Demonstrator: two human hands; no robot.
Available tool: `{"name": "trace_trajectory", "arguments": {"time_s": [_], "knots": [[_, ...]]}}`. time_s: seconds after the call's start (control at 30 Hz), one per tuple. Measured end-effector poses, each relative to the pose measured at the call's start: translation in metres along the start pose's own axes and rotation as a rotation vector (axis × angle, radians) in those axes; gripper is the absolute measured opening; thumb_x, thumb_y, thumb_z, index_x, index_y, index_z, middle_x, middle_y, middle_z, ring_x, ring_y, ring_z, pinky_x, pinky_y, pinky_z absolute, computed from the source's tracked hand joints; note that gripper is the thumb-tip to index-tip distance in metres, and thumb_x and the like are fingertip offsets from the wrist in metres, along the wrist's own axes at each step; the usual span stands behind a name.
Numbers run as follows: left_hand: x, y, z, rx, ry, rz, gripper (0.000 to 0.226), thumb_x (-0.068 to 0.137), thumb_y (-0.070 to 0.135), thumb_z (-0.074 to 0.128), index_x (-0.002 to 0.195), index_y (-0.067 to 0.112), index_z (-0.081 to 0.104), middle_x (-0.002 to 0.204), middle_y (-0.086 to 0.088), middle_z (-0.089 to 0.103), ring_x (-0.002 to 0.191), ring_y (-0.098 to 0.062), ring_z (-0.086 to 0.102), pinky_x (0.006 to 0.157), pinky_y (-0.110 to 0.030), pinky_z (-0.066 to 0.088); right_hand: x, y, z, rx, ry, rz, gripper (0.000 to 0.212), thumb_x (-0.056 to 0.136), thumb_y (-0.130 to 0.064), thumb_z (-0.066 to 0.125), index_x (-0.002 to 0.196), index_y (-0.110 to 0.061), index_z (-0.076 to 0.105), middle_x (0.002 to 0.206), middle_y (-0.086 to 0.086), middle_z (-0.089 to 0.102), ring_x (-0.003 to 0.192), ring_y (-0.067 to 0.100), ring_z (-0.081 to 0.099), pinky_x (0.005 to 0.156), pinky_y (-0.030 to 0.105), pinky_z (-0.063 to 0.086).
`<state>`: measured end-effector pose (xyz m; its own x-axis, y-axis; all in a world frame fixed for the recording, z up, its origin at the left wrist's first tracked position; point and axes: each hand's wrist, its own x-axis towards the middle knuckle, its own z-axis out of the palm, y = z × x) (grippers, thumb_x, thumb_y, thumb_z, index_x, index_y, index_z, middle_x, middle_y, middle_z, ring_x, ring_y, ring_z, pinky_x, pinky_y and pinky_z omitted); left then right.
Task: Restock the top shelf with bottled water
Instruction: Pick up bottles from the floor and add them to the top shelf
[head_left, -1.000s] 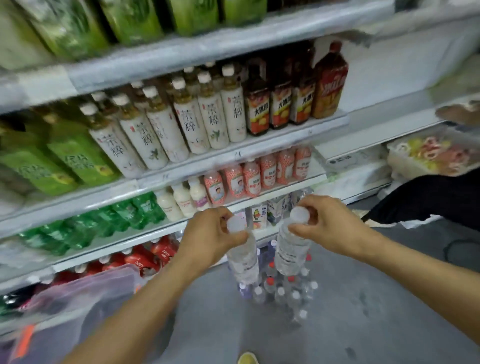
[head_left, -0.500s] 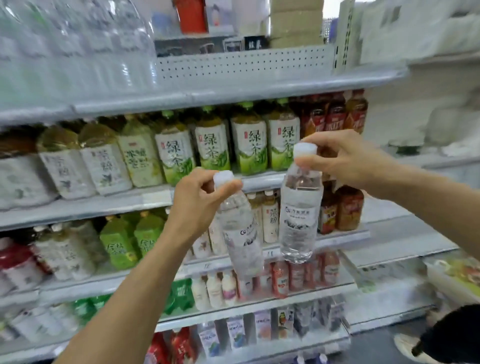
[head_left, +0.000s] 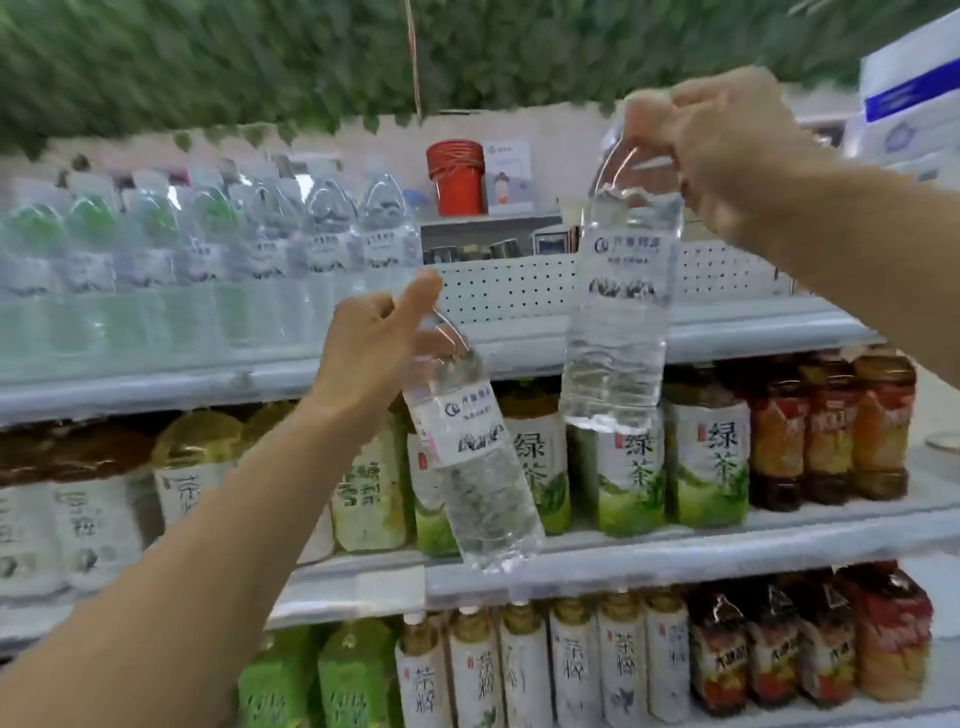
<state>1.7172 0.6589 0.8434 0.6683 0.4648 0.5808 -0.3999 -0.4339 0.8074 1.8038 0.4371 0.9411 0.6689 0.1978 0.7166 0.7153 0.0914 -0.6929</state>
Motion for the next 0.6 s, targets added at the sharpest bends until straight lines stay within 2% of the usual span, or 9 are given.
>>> {"name": "trace_trajectory", "arguments": {"time_s": [0.07,0.13,0.23,0.33,0.37,0.43,0.5,0.57,0.6], "knots": [[0.028,0.002,-0.010,0.015,0.012,0.034,0.051,0.094,0.049,0.057,0.097,-0.002,0.065,0.086,-0.008,0.076,0.074,-0.019,0.075,0.071,-0.039,0.059,0.033,-0.006,0.021,0.019,0.045,-0.038,0.022,0.091,-0.009,0.061,0.070,-0.008,0.063,0.058,-0.004,0.065,0.061,0.012,0.066,0.074,0.033,0.061],[0.051,0.004,-0.018,0.028,0.012,0.035,0.043,0.096,0.048,0.053,0.086,0.007,0.065,0.076,-0.004,0.076,0.071,-0.018,0.074,0.074,-0.039,0.059,0.063,-0.006,0.041,0.033,0.073,-0.063,0.027,0.088,-0.008,0.061,0.062,-0.012,0.060,0.055,-0.006,0.064,0.064,0.014,0.066,0.082,0.040,0.060],[0.083,0.002,-0.028,0.036,-0.015,0.052,0.048,0.100,0.044,0.049,0.076,0.006,0.066,0.070,-0.004,0.075,0.064,-0.016,0.073,0.055,-0.025,0.057,0.104,0.002,0.072,0.023,0.094,-0.115,0.026,0.087,-0.007,0.060,0.062,-0.011,0.059,0.063,0.001,0.061,0.066,0.018,0.061,0.082,0.040,0.060],[0.107,-0.005,-0.032,0.014,-0.044,0.034,0.049,0.100,0.043,0.048,0.080,0.002,0.066,0.072,-0.007,0.074,0.059,-0.015,0.071,0.045,-0.019,0.051,0.129,0.015,0.099,-0.016,0.088,-0.174,0.013,0.088,-0.006,0.058,0.080,0.000,0.066,0.073,0.010,0.060,0.066,0.019,0.060,0.072,0.031,0.058],[0.114,-0.008,-0.032,0.003,-0.043,0.023,0.048,0.099,0.044,0.049,0.082,0.002,0.066,0.071,-0.006,0.074,0.059,-0.015,0.071,0.046,-0.020,0.051,0.136,0.020,0.107,-0.024,0.085,-0.171,0.014,0.089,-0.005,0.057,0.086,0.006,0.066,0.077,0.012,0.060,0.068,0.018,0.061,0.072,0.031,0.060],[0.126,-0.015,-0.032,-0.020,-0.039,0.005,0.047,0.098,0.047,0.052,0.084,0.004,0.065,0.073,-0.006,0.074,0.066,-0.020,0.073,0.058,-0.027,0.055,0.145,0.032,0.123,-0.051,0.053,-0.153,0.022,0.091,-0.003,0.056,0.098,0.016,0.064,0.082,0.015,0.060,0.071,0.018,0.060,0.077,0.039,0.061],[0.134,-0.022,-0.032,-0.038,-0.038,-0.016,0.047,0.096,0.048,0.054,0.084,0.005,0.065,0.078,-0.008,0.075,0.072,-0.024,0.072,0.070,-0.037,0.057,0.147,0.044,0.137,-0.117,0.007,-0.146,0.021,0.092,-0.004,0.056,0.101,0.013,0.065,0.090,0.021,0.066,0.075,0.019,0.061,0.080,0.038,0.058],[0.138,-0.027,-0.032,-0.049,-0.031,-0.037,0.047,0.096,0.048,0.054,0.085,0.004,0.065,0.080,-0.010,0.075,0.076,-0.028,0.072,0.079,-0.042,0.058,0.152,0.059,0.146,-0.175,-0.020,-0.128,0.023,0.096,-0.011,0.058,0.106,0.007,0.067,0.105,0.023,0.069,0.080,0.019,0.067,0.073,0.026,0.060],[0.140,-0.030,-0.032,-0.051,-0.028,-0.049,0.048,0.095,0.049,0.055,0.086,0.003,0.066,0.082,-0.013,0.075,0.080,-0.031,0.072,0.083,-0.044,0.057,0.155,0.064,0.148,-0.175,-0.038,-0.112,0.025,0.096,-0.015,0.058,0.107,0.006,0.066,0.109,0.024,0.068,0.084,0.021,0.068,0.075,0.029,0.060]]}}
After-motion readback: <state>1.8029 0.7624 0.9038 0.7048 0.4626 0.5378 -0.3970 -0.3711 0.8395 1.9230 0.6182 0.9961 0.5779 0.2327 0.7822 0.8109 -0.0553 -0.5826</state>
